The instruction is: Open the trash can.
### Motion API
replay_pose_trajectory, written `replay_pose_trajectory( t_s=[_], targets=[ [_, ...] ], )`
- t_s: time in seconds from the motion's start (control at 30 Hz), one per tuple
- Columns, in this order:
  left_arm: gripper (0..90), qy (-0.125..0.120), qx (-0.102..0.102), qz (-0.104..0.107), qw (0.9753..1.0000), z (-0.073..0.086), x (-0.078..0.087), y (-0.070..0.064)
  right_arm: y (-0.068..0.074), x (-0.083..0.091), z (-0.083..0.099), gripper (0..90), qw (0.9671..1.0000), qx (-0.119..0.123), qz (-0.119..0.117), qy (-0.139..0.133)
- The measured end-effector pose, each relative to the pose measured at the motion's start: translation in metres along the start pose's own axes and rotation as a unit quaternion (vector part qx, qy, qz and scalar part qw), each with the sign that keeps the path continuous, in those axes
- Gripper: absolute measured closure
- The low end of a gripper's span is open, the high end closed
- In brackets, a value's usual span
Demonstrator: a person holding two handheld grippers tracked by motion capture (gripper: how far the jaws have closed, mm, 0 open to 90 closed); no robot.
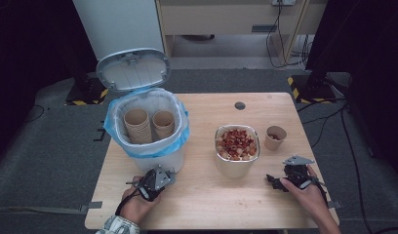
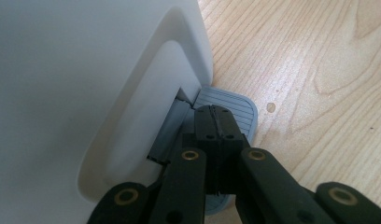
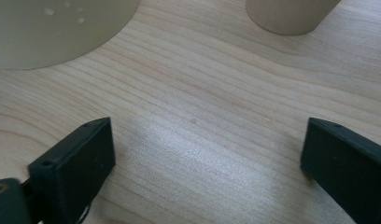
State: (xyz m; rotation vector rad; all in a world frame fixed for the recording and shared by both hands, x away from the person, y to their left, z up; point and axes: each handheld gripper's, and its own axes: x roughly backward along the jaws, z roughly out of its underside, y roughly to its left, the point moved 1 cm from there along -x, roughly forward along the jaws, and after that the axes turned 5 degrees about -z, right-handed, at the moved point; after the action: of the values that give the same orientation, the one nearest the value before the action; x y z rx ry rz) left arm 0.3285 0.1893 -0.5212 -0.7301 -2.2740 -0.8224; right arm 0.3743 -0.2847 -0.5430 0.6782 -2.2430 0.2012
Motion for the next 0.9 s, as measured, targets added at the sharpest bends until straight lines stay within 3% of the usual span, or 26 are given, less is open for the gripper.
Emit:
replay_pose_trajectory(
  t_s=[0.17, 0.6, 0.9],
  targets=[
    [89.8, 0.000, 0.000, 0.000, 1.0000, 0.000, 0.000, 0.000, -0.005, 0.009, -0.007, 5.5, 0.9988, -0.026, 0.016, -0.039],
    [89.8, 0.000, -0.001, -0.002, 1.0000, 0.000, 0.000, 0.000, -0.012, 0.014, -0.016, 6.6, 0.9963, -0.038, 0.046, -0.063],
    [89.8, 0.000, -0.002, -0.002, 1.0000, 0.000, 0.000, -0.001, -0.014, 0.019, -0.023, 6.8, 0.9950, -0.045, 0.052, -0.073]
  ],
)
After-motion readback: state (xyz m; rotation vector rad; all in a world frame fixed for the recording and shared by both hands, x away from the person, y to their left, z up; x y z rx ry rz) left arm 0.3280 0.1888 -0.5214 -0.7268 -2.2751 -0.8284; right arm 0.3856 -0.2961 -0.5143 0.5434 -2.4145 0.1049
